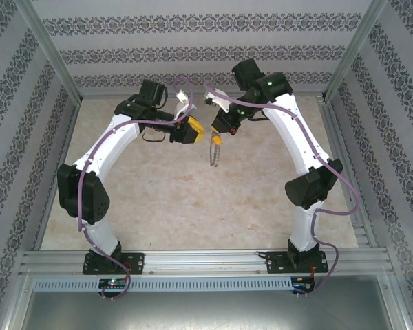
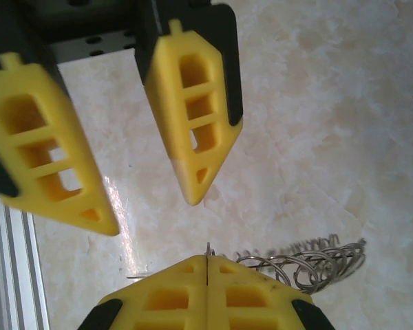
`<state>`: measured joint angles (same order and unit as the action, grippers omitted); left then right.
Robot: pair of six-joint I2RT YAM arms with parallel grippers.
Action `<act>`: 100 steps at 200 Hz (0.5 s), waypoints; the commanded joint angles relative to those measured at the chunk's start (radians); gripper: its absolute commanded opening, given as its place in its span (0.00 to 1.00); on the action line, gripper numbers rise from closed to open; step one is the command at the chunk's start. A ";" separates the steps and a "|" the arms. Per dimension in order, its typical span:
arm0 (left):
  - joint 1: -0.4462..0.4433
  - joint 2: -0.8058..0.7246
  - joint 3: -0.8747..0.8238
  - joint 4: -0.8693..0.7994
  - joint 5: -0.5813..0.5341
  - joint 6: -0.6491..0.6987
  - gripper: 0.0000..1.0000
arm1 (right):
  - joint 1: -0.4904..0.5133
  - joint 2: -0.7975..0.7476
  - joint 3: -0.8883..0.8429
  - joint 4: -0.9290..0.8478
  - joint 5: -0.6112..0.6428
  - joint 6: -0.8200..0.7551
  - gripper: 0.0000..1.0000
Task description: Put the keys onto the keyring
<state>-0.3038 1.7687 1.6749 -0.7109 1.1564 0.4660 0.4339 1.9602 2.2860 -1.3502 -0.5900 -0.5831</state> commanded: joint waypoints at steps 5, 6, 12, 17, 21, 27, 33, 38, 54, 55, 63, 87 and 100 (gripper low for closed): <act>0.023 -0.037 -0.023 0.150 0.082 -0.077 0.36 | -0.006 -0.057 -0.012 0.009 -0.049 -0.014 0.00; 0.023 -0.036 -0.023 0.150 0.082 -0.077 0.37 | -0.006 -0.058 -0.012 0.008 -0.050 -0.015 0.00; 0.023 -0.031 -0.021 0.155 0.091 -0.083 0.37 | -0.006 -0.058 -0.013 0.009 -0.054 -0.015 0.00; 0.022 -0.027 -0.018 0.160 0.096 -0.086 0.37 | -0.006 -0.060 -0.013 0.010 -0.059 -0.014 0.00; 0.023 -0.024 -0.018 0.165 0.100 -0.092 0.37 | -0.005 -0.060 -0.013 0.010 -0.061 -0.014 0.00; 0.023 -0.019 -0.018 0.174 0.110 -0.100 0.37 | -0.005 -0.062 -0.012 0.012 -0.065 -0.014 0.00; 0.023 -0.014 -0.016 0.184 0.120 -0.107 0.37 | -0.004 -0.061 -0.013 0.014 -0.066 -0.012 0.00; 0.023 -0.011 -0.018 0.197 0.128 -0.116 0.36 | -0.004 -0.061 -0.013 0.014 -0.067 -0.012 0.00; 0.023 -0.001 -0.019 0.229 0.156 -0.143 0.36 | -0.003 -0.063 -0.013 0.017 -0.073 -0.012 0.00; 0.023 0.000 -0.018 0.229 0.158 -0.143 0.36 | -0.003 -0.063 -0.014 0.018 -0.074 -0.011 0.00; 0.021 0.006 -0.014 0.229 0.164 -0.147 0.36 | -0.003 -0.063 -0.016 0.019 -0.077 -0.012 0.00; 0.021 0.022 -0.004 0.222 0.198 -0.146 0.35 | -0.003 -0.067 -0.018 0.028 -0.080 -0.009 0.00; 0.020 0.030 0.007 0.210 0.217 -0.140 0.34 | -0.003 -0.070 -0.018 0.033 -0.087 -0.009 0.00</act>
<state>-0.2874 1.7737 1.6535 -0.5282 1.2919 0.3370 0.4339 1.9301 2.2730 -1.3415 -0.6300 -0.5827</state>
